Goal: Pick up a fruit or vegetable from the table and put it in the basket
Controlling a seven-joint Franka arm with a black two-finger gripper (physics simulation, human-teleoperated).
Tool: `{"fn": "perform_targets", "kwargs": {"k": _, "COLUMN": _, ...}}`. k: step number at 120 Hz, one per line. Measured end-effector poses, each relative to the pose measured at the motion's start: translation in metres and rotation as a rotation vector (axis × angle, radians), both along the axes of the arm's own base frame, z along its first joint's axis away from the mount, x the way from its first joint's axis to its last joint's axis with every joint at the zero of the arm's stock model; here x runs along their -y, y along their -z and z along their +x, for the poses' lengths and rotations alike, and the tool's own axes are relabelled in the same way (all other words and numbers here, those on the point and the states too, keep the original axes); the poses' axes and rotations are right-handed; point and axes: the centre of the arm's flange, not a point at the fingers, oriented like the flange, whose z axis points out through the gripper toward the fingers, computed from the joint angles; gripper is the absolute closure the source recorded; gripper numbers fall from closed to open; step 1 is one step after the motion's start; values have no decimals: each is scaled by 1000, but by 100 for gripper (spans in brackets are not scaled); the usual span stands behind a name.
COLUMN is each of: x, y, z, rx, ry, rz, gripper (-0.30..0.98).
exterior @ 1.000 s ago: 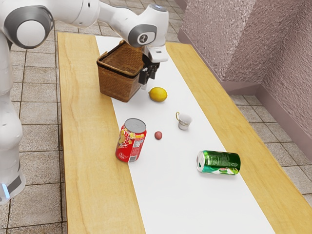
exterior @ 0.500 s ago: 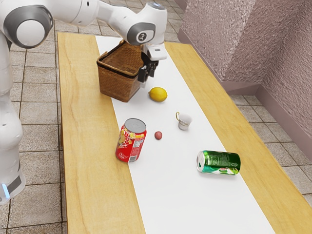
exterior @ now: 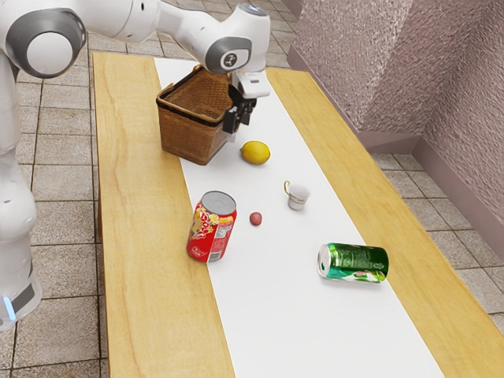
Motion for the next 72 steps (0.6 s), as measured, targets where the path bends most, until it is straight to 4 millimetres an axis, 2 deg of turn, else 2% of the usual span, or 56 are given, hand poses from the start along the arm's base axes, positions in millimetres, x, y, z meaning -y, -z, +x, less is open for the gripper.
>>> {"fn": "perform_targets", "kwargs": {"k": 57, "x": 8, "y": 3, "z": 5, "rx": -3, "ry": 6, "rz": -4, "gripper": 0}}
{"fn": "perform_targets", "kwargs": {"k": 72, "x": 10, "y": 20, "z": 11, "rx": -24, "ry": 9, "rz": -11, "gripper": 0}}
